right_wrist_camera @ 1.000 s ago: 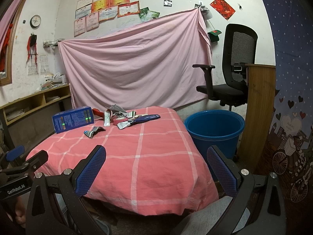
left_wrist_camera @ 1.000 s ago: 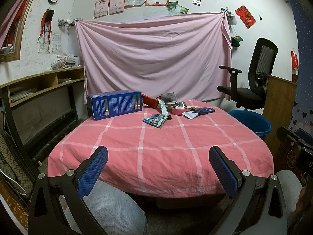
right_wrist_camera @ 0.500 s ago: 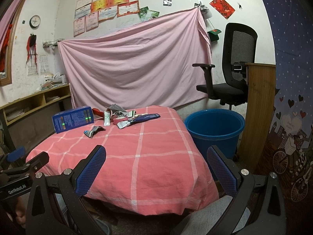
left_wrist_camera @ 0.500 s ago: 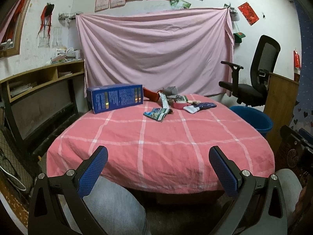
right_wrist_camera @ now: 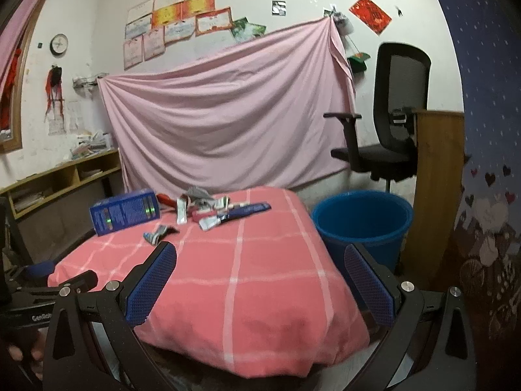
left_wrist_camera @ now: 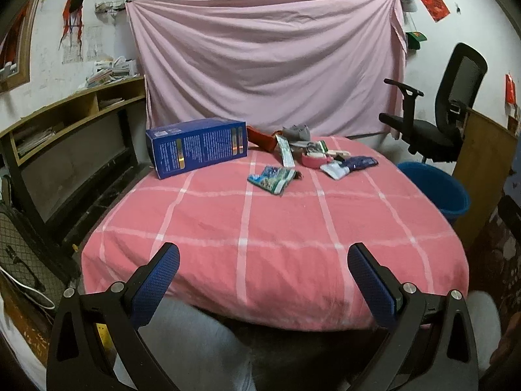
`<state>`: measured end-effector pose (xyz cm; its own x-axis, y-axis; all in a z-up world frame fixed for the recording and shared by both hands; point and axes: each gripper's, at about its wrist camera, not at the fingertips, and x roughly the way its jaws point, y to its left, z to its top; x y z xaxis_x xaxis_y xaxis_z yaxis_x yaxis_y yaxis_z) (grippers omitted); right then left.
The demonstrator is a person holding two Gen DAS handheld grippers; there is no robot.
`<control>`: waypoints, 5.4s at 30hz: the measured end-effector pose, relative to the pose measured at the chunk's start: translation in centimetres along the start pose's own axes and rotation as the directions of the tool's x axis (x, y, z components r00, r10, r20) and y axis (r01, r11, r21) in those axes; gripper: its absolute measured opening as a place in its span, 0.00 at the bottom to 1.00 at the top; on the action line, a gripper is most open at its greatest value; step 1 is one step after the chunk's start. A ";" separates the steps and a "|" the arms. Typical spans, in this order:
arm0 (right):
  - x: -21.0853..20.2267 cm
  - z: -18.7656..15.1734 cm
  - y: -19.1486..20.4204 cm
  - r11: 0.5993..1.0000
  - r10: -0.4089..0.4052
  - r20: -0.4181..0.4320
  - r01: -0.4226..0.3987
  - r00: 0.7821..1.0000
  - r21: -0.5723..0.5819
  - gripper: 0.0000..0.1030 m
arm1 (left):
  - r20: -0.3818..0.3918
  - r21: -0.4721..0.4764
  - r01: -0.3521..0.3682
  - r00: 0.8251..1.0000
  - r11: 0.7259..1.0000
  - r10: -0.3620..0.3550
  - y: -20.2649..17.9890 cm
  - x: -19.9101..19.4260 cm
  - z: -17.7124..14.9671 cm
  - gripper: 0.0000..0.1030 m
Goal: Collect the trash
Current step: 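Reach the left tool to the snack bag while the right tool reaches the blue wrapper, then grasp the snack bag with left tool while right tool grasps blue wrapper, then carry both items over the blue bucket and open both tools to drop them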
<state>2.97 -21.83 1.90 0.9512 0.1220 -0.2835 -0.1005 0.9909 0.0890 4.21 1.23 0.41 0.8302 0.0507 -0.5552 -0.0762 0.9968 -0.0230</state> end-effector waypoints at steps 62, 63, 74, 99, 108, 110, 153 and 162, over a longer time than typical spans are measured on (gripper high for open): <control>29.7 4.1 3.2 0.989 0.138 -0.579 -0.076 0.803 0.131 0.75 | -0.294 0.048 0.331 0.906 0.942 -0.303 2.7 20.7 9.4 0.69; 29.8 4.1 3.2 0.988 0.140 -0.579 -0.072 0.803 0.138 0.73 | -0.290 0.044 0.334 0.906 0.941 -0.308 2.8 20.6 9.5 0.68; 30.1 4.0 3.9 0.982 0.170 -0.580 -0.085 0.797 0.171 0.32 | -0.269 0.012 0.345 0.905 0.938 -0.330 2.9 20.2 10.2 0.60; 22.9 7.3 1.3 0.941 0.311 -0.201 -0.270 0.929 0.204 0.06 | 0.124 -0.019 0.385 0.917 0.923 -0.380 -1.2 14.0 12.8 0.57; 19.9 11.2 -4.0 0.976 0.191 0.055 -0.196 0.980 0.098 0.06 | 0.222 0.085 0.436 0.868 0.896 -0.444 -10.1 14.6 17.5 0.57; 20.1 12.1 -6.1 0.981 0.149 0.091 -0.159 0.985 0.113 0.06 | 0.219 0.102 0.462 0.854 0.881 -0.472 -12.9 15.5 18.5 0.57; 23.8 6.3 -26.8 0.930 -0.052 -0.222 0.128 0.974 0.344 0.26 | -0.250 0.055 0.551 0.815 0.833 -0.522 -31.5 27.1 18.2 0.65; 23.3 6.9 -27.1 0.928 -0.073 -0.187 0.135 0.980 0.348 0.30 | -0.235 0.036 0.558 0.811 0.829 -0.535 -30.7 27.0 18.4 0.66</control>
<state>29.90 -46.27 -0.53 0.8848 0.0579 -0.4624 0.1369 0.9161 0.3768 39.09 -26.92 1.45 0.5848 -0.5070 -0.6332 0.4199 0.8571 -0.2985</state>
